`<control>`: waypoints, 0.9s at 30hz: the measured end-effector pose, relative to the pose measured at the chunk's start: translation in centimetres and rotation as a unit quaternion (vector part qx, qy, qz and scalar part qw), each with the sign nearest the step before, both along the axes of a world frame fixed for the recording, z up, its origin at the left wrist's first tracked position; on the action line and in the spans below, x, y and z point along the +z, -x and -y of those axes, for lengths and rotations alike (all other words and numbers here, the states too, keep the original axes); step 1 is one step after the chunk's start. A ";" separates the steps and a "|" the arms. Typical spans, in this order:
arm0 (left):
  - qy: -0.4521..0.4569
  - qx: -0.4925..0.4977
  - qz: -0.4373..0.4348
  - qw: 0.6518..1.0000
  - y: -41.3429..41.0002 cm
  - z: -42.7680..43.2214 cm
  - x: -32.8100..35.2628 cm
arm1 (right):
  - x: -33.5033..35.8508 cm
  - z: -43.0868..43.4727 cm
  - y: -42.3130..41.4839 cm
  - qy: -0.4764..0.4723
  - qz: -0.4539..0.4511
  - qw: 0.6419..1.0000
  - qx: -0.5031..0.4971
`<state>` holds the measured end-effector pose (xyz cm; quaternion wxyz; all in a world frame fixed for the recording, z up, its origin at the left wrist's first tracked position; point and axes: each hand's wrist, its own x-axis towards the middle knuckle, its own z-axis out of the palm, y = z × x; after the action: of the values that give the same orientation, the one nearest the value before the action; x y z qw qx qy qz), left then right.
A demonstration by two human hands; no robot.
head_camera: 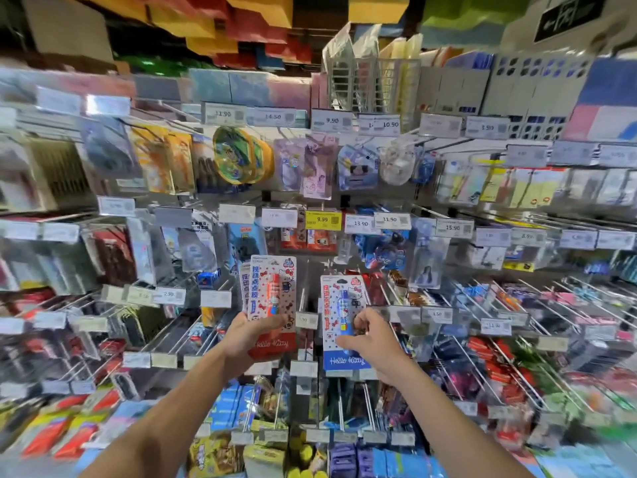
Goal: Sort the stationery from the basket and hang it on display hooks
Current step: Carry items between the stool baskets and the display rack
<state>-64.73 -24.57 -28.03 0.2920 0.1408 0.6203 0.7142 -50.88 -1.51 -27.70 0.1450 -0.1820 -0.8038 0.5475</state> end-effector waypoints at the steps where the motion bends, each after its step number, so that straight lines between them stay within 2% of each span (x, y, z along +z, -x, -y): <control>1: 0.000 0.002 -0.011 1.000 0.6 0.5 0.4 | 0.8 0.7 0.9 -0.011 -0.016 1.000 0.008; 5: -0.004 -0.008 -0.039 0.999 1.7 0.9 2.5 | 3.1 1.7 2.9 -0.051 -0.077 0.996 0.013; 12: -0.052 -0.009 -0.080 0.995 4.5 0.4 4.6 | 6.4 2.0 6.7 -0.049 -0.143 0.987 0.046; 17: -0.047 -0.001 -0.088 0.995 5.2 -0.2 5.5 | 6.1 0.1 8.9 -0.034 -0.114 0.991 0.064; 22: -0.048 0.025 -0.083 0.995 6.0 0.2 6.2 | 5.2 -2.6 10.5 -0.032 -0.046 0.995 0.083; 27: -0.039 0.071 -0.066 0.994 7.4 1.4 4.8 | 2.8 -4.4 11.9 -0.019 0.021 0.999 0.041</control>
<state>-72.11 -26.00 -23.26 0.1930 0.1549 0.6181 0.7461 -62.78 2.84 -24.93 0.1091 -0.1574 -0.8237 0.5338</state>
